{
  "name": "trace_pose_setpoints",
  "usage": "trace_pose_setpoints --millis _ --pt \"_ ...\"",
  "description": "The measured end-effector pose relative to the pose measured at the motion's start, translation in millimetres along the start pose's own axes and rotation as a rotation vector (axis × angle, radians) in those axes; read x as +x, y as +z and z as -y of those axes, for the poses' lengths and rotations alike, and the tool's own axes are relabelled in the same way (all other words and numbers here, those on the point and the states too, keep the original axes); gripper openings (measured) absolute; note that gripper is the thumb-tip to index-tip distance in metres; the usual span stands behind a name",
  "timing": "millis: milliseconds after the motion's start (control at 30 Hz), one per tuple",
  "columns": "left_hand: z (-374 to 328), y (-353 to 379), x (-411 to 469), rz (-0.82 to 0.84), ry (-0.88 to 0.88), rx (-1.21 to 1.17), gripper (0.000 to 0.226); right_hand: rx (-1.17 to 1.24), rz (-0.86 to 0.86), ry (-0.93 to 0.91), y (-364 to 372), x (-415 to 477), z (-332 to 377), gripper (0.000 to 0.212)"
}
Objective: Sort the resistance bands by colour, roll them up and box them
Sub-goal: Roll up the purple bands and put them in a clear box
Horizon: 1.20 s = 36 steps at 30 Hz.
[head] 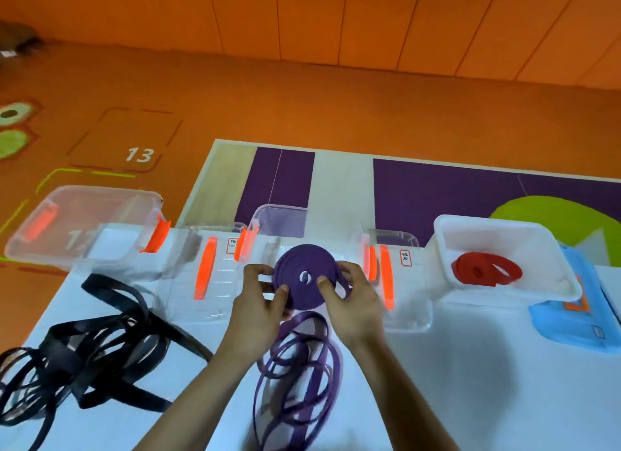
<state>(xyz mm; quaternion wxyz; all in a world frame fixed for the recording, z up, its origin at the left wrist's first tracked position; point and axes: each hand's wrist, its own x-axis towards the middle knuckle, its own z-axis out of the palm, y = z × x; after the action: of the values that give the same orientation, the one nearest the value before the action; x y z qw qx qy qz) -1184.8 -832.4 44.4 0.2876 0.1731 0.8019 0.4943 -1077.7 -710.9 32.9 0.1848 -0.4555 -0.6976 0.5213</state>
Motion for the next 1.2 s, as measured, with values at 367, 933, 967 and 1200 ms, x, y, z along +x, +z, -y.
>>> trace_pose_setpoints --millis 367,933,967,1200 --pt "20 12 112 0.295 0.039 0.272 0.035 -0.163 0.113 0.272 41 103 -26 0.048" --pt "50 54 196 0.457 -0.373 0.577 0.040 -0.361 0.331 0.571 76 164 -69 0.067" --pt "55 57 200 0.476 -0.386 0.613 0.040 -0.364 0.366 0.597 78 166 -70 0.067" --pt "78 63 204 0.544 -0.350 0.661 0.011 -0.461 0.457 0.575 79 167 -74 0.075"
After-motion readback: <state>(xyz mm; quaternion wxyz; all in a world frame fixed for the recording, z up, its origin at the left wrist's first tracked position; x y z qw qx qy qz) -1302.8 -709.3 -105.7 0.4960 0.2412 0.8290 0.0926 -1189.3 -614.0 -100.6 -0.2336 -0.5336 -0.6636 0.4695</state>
